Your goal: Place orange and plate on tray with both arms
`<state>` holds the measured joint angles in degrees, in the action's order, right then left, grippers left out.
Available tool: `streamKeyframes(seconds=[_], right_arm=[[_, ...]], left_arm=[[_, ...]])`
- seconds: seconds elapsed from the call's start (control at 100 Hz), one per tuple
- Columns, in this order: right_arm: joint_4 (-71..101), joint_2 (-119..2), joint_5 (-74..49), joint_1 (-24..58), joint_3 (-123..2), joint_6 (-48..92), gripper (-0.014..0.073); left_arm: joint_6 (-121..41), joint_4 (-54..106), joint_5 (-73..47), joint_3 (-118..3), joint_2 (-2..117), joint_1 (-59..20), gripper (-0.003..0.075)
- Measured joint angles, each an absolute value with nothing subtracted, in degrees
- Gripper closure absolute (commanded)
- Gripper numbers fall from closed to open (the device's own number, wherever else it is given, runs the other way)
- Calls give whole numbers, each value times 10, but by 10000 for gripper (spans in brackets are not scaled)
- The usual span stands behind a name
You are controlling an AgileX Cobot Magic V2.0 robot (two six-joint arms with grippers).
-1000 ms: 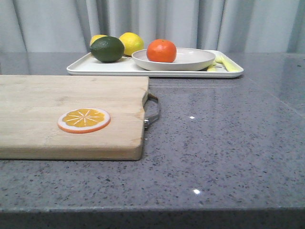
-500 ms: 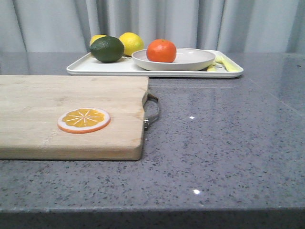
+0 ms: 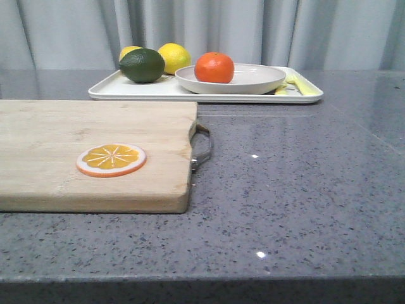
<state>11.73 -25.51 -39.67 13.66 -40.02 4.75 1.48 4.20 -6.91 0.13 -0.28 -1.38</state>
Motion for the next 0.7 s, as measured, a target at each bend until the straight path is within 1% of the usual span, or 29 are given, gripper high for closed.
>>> streamKeyframes(seconds=[0.26, 0.44, 0.7], right_arm=[[117, -255, -397, 137, -400, 47, 659], [117, -255, -397, 137, -400, 47, 659], [117, -255, -397, 137, -400, 47, 659]], left_arm=[[34, 35, -90, 1, -3, 20, 741], [36, 34, -117, 1, -3, 23, 740], [38, 34, -122, 1, -3, 23, 740]])
